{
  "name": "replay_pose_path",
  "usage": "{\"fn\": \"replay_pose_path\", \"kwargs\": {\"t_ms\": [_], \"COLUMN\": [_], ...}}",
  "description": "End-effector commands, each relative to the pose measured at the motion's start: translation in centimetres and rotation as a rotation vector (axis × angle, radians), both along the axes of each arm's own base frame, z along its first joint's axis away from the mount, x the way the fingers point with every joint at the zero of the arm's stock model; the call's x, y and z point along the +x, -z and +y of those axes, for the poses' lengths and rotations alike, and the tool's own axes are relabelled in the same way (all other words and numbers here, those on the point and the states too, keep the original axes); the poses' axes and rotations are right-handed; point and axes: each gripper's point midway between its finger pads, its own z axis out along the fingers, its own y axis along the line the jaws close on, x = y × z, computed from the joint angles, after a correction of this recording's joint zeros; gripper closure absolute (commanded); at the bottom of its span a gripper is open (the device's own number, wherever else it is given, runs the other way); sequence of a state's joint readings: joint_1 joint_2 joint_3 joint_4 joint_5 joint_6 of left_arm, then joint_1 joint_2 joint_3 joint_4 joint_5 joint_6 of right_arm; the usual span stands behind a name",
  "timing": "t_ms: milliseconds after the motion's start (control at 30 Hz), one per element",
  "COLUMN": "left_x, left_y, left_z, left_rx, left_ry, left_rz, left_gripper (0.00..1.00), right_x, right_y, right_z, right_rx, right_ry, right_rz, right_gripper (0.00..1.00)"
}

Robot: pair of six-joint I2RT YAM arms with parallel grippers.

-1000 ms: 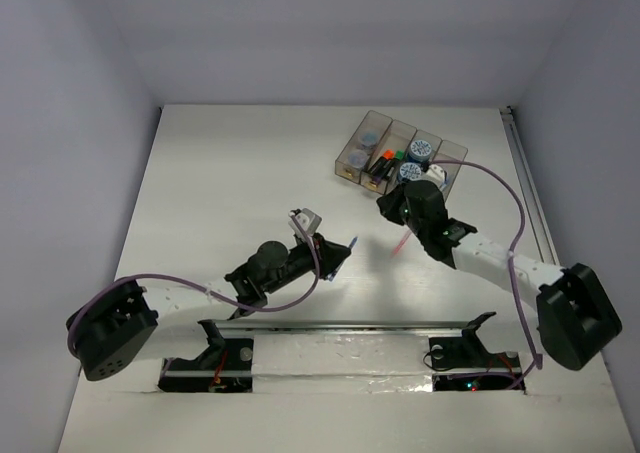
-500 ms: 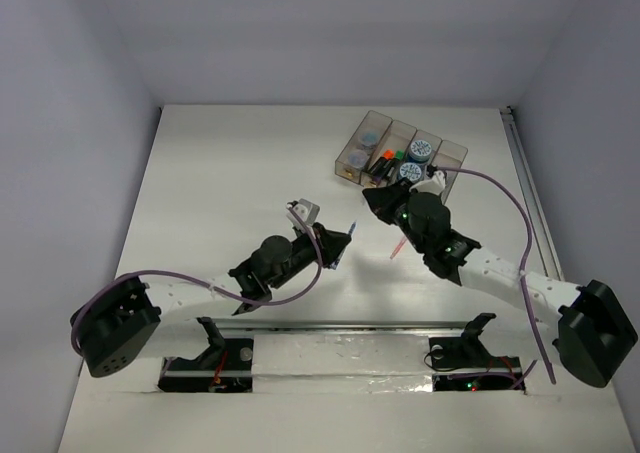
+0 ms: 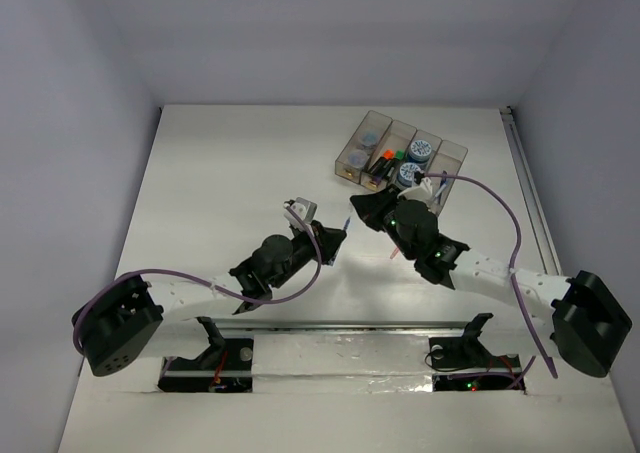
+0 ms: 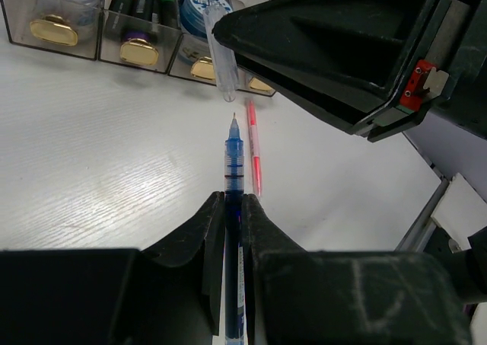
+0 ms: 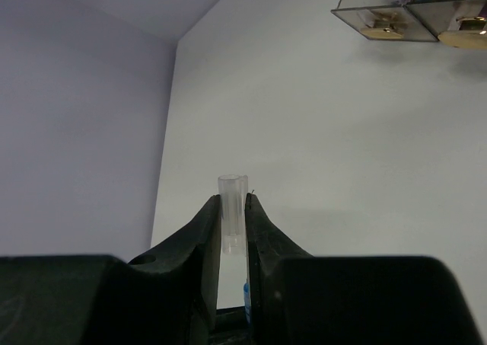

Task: Sort the stationery into containers
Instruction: Close the pen cap on the pen.

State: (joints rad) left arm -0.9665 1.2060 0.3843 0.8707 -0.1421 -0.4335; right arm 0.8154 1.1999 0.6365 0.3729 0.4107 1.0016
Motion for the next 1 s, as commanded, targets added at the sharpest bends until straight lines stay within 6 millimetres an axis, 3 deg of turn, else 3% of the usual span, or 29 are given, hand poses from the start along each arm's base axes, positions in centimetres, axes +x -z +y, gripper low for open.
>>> {"fn": "replay_pose_path", "kwargs": {"t_ms": [0, 600, 967], "left_x": [0.7, 1.3, 1.1], "left_y": [-3.6, -4.0, -3.6], "left_z": [-0.2, 0.4, 0.2], "left_rx": [-0.070, -0.066, -0.061], "left_ry": [-0.022, -0.044, -0.025], "left_rz": [-0.069, -0.078, -0.067], "left_gripper": [1.00, 1.00, 1.00], "right_x": [0.3, 0.2, 0.3], "right_y": [-1.1, -1.1, -2.0], "right_z": [0.1, 1.1, 0.4], "right_rx": [0.038, -0.003, 0.002], "right_ry": [0.028, 0.005, 0.031], "right_rz": [-0.035, -0.036, -0.059], "right_gripper": [1.00, 1.00, 0.99]}}
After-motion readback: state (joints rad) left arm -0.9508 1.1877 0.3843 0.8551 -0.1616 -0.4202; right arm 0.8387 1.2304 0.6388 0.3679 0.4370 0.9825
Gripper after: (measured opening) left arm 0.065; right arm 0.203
